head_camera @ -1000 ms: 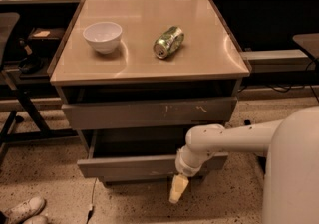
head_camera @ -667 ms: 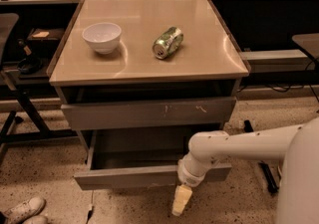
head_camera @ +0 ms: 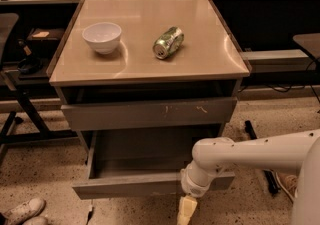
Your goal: Open middle drawer
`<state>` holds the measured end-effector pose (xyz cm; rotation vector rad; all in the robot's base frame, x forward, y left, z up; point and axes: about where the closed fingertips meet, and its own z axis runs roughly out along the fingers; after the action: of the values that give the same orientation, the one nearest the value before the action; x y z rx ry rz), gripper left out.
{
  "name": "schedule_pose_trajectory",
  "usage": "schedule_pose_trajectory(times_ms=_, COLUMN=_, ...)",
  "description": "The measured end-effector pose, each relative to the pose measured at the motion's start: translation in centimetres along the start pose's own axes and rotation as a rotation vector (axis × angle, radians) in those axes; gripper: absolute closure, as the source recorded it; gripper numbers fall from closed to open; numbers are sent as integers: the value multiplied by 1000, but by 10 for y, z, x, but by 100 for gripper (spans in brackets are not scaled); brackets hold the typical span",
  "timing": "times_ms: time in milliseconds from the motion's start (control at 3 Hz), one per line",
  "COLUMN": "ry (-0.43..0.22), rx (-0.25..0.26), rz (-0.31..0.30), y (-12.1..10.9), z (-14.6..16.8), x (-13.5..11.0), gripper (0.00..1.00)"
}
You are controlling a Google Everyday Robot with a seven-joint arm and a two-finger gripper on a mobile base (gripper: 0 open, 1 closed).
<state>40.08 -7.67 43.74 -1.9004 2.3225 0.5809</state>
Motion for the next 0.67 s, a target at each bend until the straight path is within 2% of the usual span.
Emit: schedule_pose_trajectory(times_ms=667, ry=18, rx=-36, rz=-10, y=24, z=-2, x=13, gripper=0)
